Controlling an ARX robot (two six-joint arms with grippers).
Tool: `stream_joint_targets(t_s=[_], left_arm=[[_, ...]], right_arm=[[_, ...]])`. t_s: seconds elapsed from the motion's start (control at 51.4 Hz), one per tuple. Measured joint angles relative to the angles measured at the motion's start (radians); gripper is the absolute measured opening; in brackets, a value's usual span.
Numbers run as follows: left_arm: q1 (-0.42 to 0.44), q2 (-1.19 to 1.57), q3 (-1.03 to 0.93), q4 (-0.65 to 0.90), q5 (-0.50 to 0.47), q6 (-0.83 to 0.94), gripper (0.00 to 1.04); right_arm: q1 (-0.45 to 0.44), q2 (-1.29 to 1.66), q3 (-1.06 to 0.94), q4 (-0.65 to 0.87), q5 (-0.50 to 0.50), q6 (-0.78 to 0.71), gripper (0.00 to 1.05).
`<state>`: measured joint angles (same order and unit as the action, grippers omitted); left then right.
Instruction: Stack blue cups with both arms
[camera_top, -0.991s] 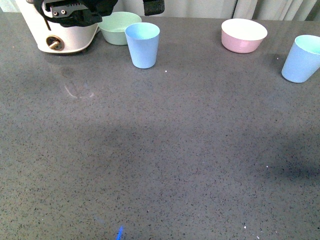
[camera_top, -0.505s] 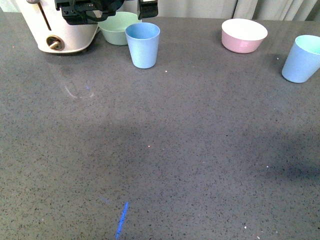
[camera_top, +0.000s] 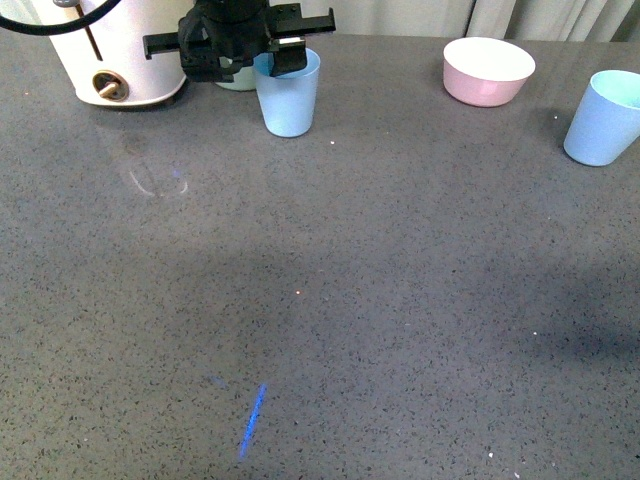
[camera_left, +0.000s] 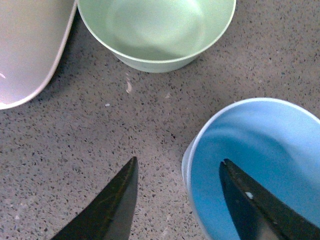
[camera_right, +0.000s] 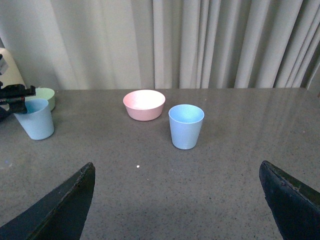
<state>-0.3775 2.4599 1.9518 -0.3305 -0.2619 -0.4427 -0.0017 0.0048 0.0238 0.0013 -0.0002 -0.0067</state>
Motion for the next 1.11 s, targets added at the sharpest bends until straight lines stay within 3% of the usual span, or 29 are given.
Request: stream_joint_targets(t_s=[0.097, 0.292, 0.622, 0.894, 1.108], left_arm=[[-0.007, 0.002, 0.003, -0.028, 0.018, -0.025, 0.26], [-0.020, 0.000, 0.002, -0.063, 0.056, -0.082, 0.02], [-0.085, -0.157, -0.184, -0.041, 0.064, -0.111, 0.02], [-0.206, -0.346, -0.401, 0.013, 0.060, -0.127, 0.02], [-0.270, -0.347, -0.454, 0.017, 0.055, -0.126, 0.02]], right_arm=[[0.000, 0.000, 0.000, 0.000, 0.000, 0.000, 0.96], [0.000, 0.000, 0.000, 0.000, 0.000, 0.000, 0.96], [0.000, 0.000, 0.000, 0.000, 0.000, 0.000, 0.96], [0.000, 0.000, 0.000, 0.000, 0.000, 0.000, 0.96], [0.000, 0.000, 0.000, 0.000, 0.000, 0.000, 0.96]])
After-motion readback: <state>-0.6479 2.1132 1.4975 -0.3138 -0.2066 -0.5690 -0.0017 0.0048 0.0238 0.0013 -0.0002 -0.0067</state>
